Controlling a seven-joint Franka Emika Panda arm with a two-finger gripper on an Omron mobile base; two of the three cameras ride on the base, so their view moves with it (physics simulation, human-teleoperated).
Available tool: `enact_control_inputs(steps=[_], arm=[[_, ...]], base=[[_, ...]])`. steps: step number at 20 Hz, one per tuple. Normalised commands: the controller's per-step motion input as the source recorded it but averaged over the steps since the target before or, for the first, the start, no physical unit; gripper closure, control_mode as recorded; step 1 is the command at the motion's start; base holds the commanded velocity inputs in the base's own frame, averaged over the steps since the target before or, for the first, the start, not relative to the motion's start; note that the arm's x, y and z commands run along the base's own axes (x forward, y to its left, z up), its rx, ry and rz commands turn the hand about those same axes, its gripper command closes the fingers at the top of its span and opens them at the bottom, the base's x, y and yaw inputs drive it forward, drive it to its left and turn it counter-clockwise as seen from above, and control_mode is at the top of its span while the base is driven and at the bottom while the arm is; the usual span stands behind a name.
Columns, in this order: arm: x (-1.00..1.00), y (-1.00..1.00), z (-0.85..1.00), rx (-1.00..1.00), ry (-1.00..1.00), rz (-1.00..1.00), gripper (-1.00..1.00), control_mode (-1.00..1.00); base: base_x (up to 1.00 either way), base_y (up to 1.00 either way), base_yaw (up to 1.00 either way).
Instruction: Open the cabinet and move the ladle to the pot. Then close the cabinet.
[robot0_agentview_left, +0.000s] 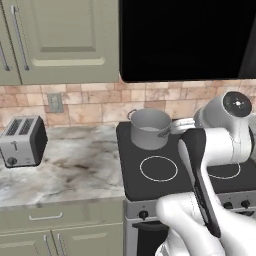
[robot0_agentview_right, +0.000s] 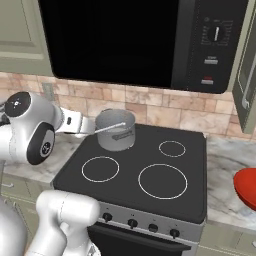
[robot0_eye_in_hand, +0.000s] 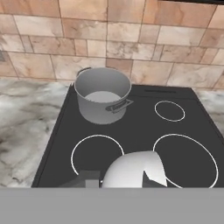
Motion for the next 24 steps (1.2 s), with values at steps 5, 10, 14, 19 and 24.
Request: enact_control_inputs(steps=[5, 10, 14, 19, 24], arm=[[0.23, 0.07, -0.25, 0.00, 0.05, 0.00, 1.00, -1.00], [0.30, 0.12, -0.19, 0.00, 0.02, 0.00, 1.00, -1.00], [0.34, 0.09, -0.21, 0.00, 0.02, 0.00, 1.00, -1.00], [0.25, 0.05, -0.24, 0.00, 0.00, 0.00, 1.00, -1.00], [0.25, 0.02, -0.17, 0.00, 0.00, 0.00, 1.00, -1.00]], base=[[0.00, 0.00, 0.00], [0.00, 0.00, 0.00], [0.00, 0.00, 0.00], [0.00, 0.00, 0.00], [0.00, 0.00, 0.00]])
